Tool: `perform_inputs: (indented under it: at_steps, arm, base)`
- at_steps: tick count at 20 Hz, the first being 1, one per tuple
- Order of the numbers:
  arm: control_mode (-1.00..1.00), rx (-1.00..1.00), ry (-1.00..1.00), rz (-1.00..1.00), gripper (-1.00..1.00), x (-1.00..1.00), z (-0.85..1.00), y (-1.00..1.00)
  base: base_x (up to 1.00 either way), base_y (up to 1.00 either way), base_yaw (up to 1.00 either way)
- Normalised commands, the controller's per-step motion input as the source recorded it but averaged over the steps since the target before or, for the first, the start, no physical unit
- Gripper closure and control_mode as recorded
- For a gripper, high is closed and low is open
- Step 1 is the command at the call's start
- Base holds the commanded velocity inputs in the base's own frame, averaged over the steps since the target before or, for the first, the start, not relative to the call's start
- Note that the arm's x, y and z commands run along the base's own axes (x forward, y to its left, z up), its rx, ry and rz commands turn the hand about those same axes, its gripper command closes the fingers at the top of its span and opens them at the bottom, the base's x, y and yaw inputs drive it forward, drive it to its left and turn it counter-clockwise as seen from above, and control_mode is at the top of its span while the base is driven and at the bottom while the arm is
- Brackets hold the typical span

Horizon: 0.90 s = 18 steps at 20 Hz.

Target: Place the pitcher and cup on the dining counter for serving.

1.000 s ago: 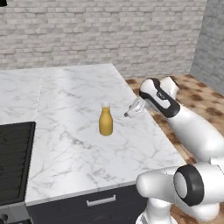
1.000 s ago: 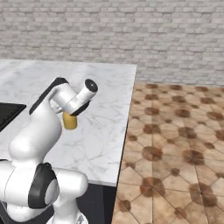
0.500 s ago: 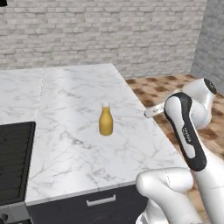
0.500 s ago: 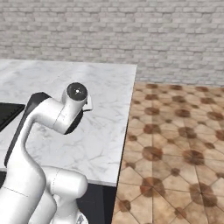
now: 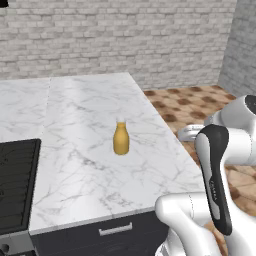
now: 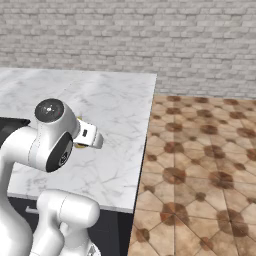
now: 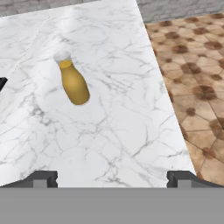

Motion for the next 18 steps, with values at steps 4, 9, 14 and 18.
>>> perform_inputs:
  at_steps: [4, 9, 14, 18]
  arm:
    - [1.0, 0.0, 0.0, -0.05, -1.0, -0.1, 0.0, -0.03]
    - [1.0, 0.0, 0.0, 0.0, -1.0, 0.0, 0.0, 0.0]
    - [1.0, 0.0, 0.0, 0.0, -1.0, 0.0, 0.0, 0.0]
    - [1.0, 0.0, 0.0, 0.0, -1.0, 0.0, 0.0, 0.0]
  base:
    - [-0.08, 0.0, -0.01]
    - [-0.79, -0.06, -0.1]
    - [-0.86, -0.23, -0.55]
    - [-0.44, -0.04, -0.75]
